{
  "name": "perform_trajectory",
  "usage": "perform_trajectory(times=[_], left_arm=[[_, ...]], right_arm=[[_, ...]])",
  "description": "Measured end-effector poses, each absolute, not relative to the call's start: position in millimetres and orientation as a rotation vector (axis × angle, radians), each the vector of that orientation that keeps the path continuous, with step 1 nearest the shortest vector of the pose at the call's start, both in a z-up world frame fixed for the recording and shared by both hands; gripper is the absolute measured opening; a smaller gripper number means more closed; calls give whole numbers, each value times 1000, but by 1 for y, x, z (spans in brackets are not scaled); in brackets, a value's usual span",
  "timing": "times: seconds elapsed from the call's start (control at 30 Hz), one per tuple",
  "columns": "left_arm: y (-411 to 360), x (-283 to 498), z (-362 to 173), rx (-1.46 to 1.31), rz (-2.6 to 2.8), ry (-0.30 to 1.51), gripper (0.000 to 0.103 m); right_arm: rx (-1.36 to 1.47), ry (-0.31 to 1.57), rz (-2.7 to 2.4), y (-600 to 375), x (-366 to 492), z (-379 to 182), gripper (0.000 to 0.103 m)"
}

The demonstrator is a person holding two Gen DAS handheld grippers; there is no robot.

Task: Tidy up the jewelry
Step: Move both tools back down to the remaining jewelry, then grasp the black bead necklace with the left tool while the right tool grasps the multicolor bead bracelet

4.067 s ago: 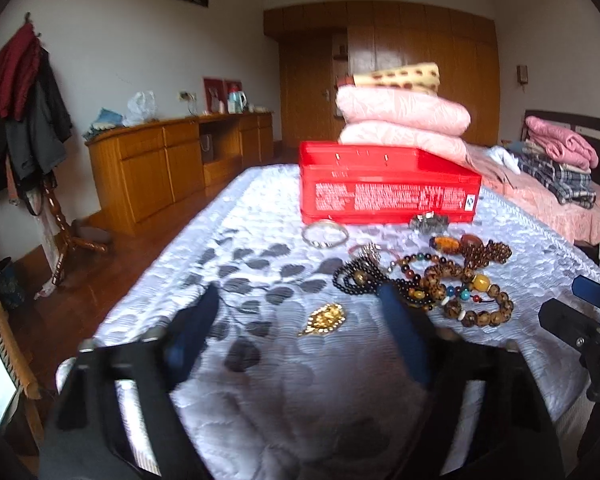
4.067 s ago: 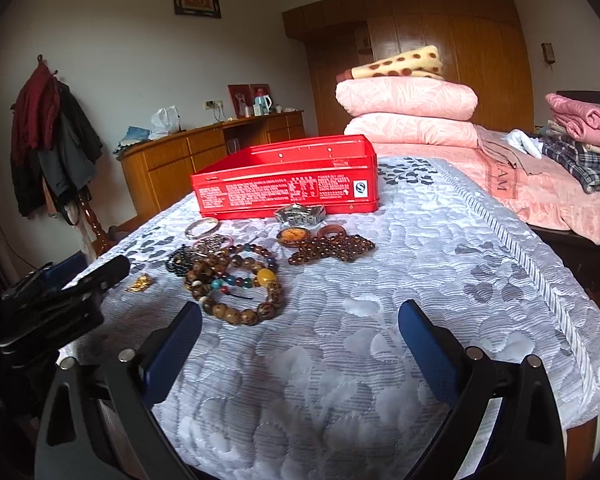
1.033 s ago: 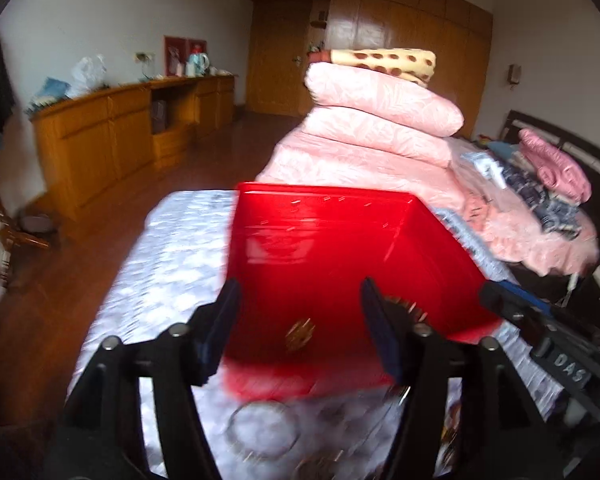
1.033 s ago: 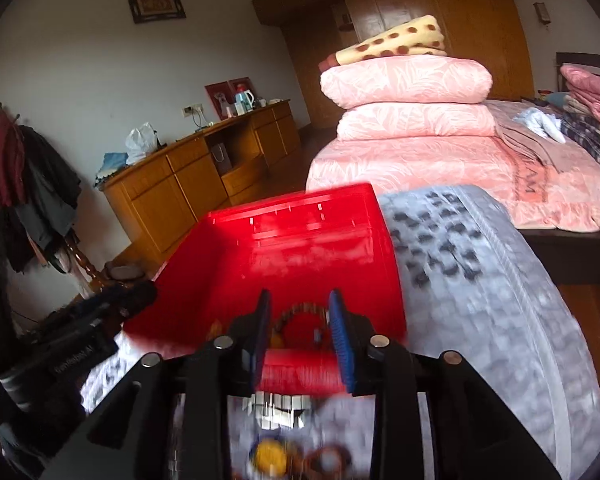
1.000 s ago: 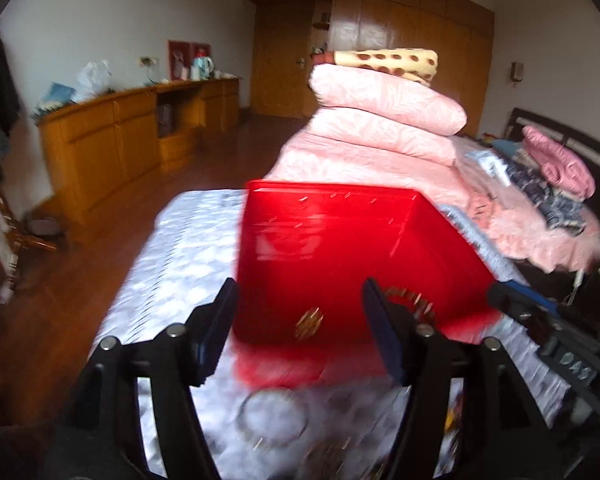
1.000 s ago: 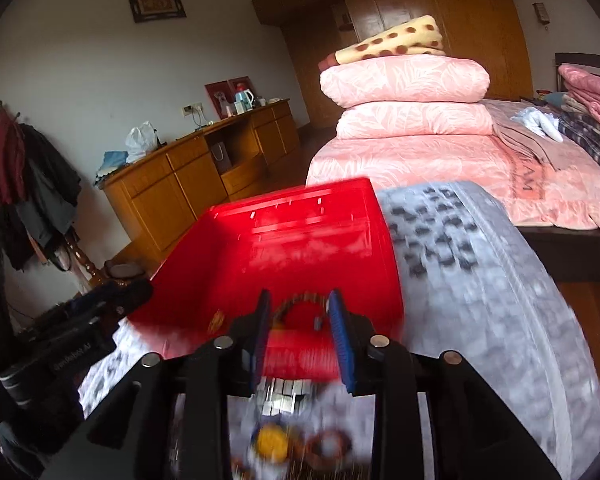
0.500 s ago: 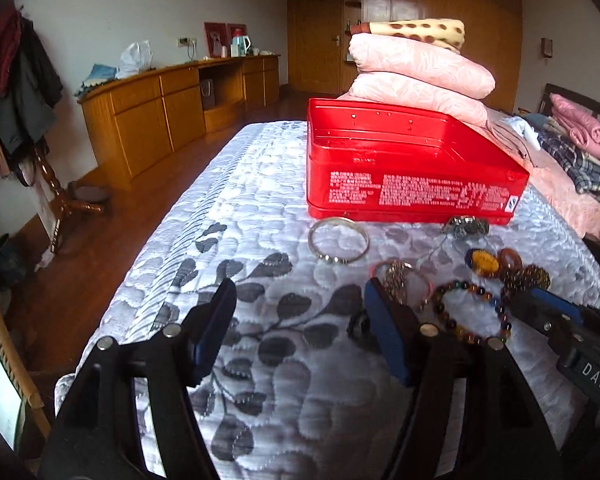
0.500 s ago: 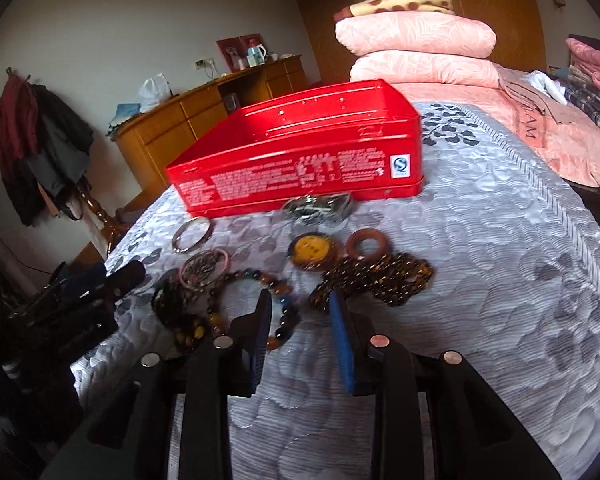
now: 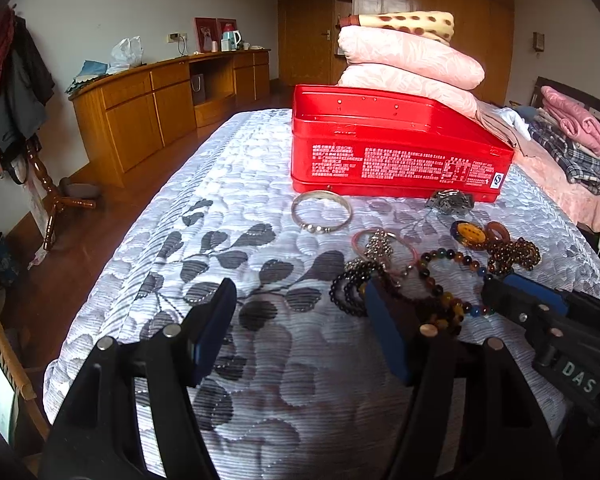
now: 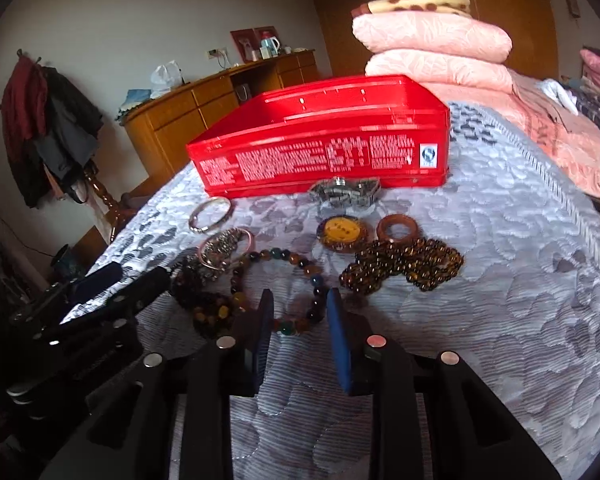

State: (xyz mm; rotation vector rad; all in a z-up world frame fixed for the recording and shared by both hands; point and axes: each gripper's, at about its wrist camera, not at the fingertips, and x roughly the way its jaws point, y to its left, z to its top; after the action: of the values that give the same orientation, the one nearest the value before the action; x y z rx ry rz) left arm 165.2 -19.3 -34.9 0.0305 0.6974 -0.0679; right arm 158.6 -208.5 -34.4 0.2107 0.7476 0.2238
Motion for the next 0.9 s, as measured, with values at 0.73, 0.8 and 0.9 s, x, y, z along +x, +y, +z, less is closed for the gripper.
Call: perform_trajectory(times=[0.73,0.8,0.9], left_arm=[[-44,166,-34,13,-137,721,64],[-51,167,-36,20,-143,727,65],[-65,171,-38,34,-136,735,65]], right_arm=[[184,763,167,-224,158,-33,8],[193,762,157,-231,154,-33,8],[217,763,156,-241,151,-35,8]])
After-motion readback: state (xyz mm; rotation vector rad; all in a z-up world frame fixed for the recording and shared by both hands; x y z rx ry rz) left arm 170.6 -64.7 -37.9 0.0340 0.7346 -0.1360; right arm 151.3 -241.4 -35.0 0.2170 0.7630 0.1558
